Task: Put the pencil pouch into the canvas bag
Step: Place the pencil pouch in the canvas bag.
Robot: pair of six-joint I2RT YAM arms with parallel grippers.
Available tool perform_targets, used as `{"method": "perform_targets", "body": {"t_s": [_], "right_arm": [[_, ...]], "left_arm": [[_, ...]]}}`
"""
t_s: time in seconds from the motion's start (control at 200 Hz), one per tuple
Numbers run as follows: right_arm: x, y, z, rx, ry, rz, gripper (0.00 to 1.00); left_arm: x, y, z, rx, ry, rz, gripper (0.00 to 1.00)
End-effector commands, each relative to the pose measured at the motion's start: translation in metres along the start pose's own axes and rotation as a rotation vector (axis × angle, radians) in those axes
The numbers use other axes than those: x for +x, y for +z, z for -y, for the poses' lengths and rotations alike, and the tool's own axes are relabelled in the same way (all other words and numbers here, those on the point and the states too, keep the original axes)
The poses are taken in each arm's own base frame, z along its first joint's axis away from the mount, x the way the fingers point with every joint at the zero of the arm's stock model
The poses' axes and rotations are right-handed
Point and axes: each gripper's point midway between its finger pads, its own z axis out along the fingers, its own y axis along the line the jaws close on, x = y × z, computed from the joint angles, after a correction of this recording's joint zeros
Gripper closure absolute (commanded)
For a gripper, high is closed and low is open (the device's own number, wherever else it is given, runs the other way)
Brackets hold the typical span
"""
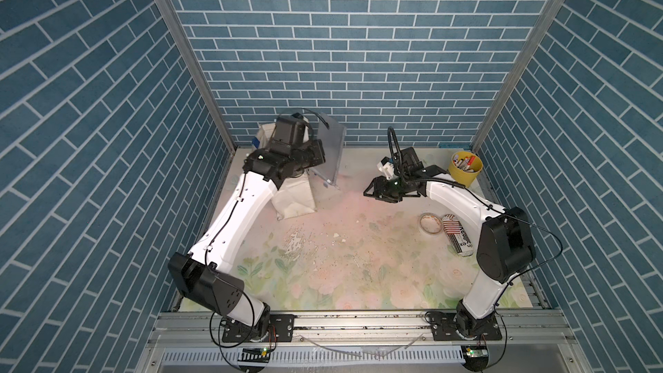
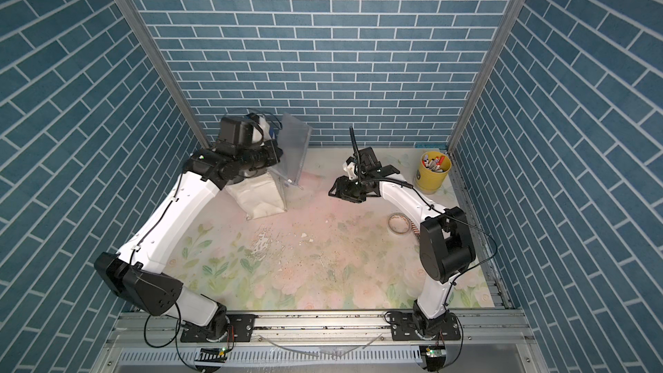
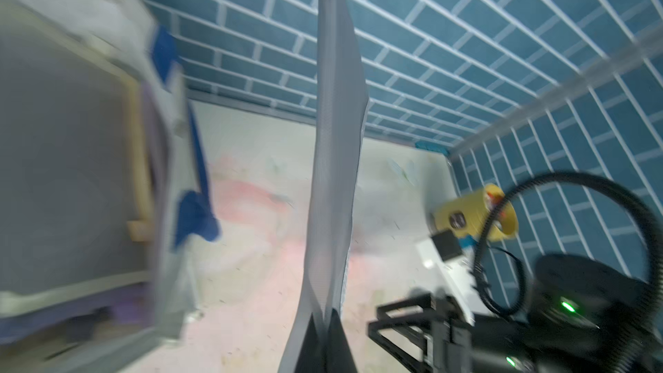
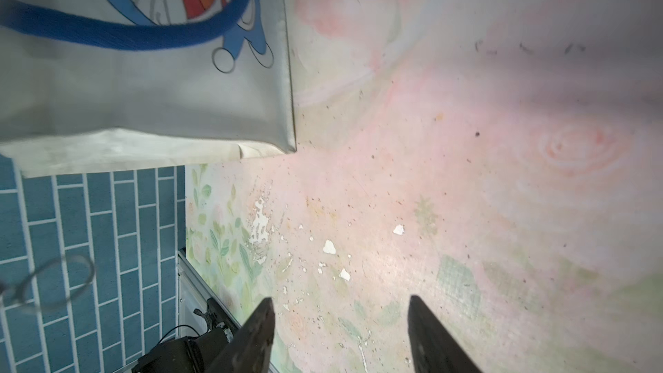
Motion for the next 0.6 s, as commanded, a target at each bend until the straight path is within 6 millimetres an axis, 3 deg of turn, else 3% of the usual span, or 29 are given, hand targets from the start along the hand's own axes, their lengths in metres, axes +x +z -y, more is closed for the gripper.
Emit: {"method": "perform_targets", "body": {"t_s": [0.0, 0.135, 0.26, 0.595], "right_arm": [[-0.011, -0.019, -0.006, 0.053, -0.034, 0.027, 0.4], [-0.025, -0.029, -0.016, 0.055, -0.038, 0.063, 0.39], [-0.031, -0.037, -0.025, 0.043, -0.044, 0.088, 0.37], [-0.03, -0.045, -0.029, 0.044, -0.047, 0.105, 0.37]], "left_arm": [[-0.012, -0.019, -0.061, -0.213, -0.051, -0.002, 1.0], [-0.036, -0.026, -0.102, -0.294, -0.147, 0.073, 1.0], [-0.046, -0.016, -0.126, -0.345, -0.159, 0.08, 1.0], [-0.052, 0.038, -0.145, -0.347, -0.171, 0.04, 1.0]]}}
